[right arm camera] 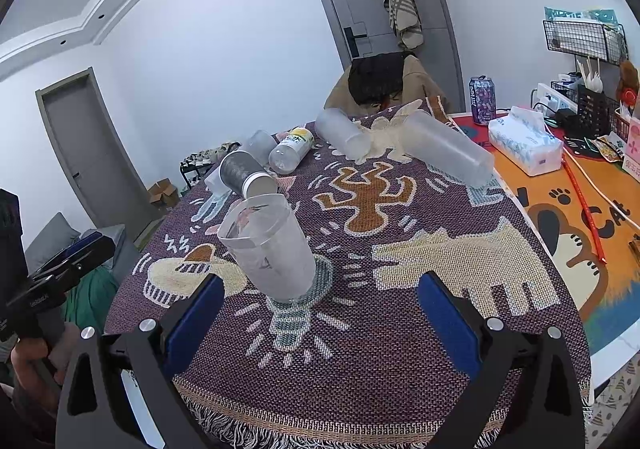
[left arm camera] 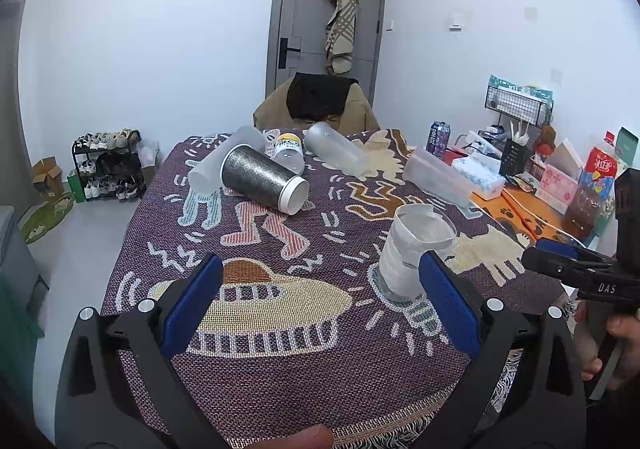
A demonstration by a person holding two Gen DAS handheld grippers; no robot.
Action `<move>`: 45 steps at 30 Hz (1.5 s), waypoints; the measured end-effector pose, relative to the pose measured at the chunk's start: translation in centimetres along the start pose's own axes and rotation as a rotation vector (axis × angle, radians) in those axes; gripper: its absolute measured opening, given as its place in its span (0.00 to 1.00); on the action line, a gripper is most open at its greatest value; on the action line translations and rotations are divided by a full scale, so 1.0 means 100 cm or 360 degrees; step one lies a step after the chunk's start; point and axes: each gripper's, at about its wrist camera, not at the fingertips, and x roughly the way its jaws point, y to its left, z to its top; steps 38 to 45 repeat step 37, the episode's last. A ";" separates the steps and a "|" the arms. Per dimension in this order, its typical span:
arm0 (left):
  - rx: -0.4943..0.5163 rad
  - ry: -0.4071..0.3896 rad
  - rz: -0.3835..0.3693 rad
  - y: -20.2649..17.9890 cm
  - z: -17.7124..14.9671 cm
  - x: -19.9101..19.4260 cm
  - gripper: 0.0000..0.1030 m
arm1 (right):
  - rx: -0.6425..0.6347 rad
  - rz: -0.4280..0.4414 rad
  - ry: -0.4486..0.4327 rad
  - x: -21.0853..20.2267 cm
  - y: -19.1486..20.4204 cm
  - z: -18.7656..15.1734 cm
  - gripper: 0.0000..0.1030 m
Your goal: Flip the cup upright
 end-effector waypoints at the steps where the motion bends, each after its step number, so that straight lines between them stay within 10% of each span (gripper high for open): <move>1: 0.0000 0.0000 0.0001 0.000 0.000 0.000 0.95 | -0.0001 0.0000 0.0000 0.000 0.000 0.000 0.93; 45: -0.0087 -0.0007 -0.0017 0.010 -0.007 0.012 0.95 | -0.0117 0.0031 0.0188 0.037 0.020 -0.001 0.93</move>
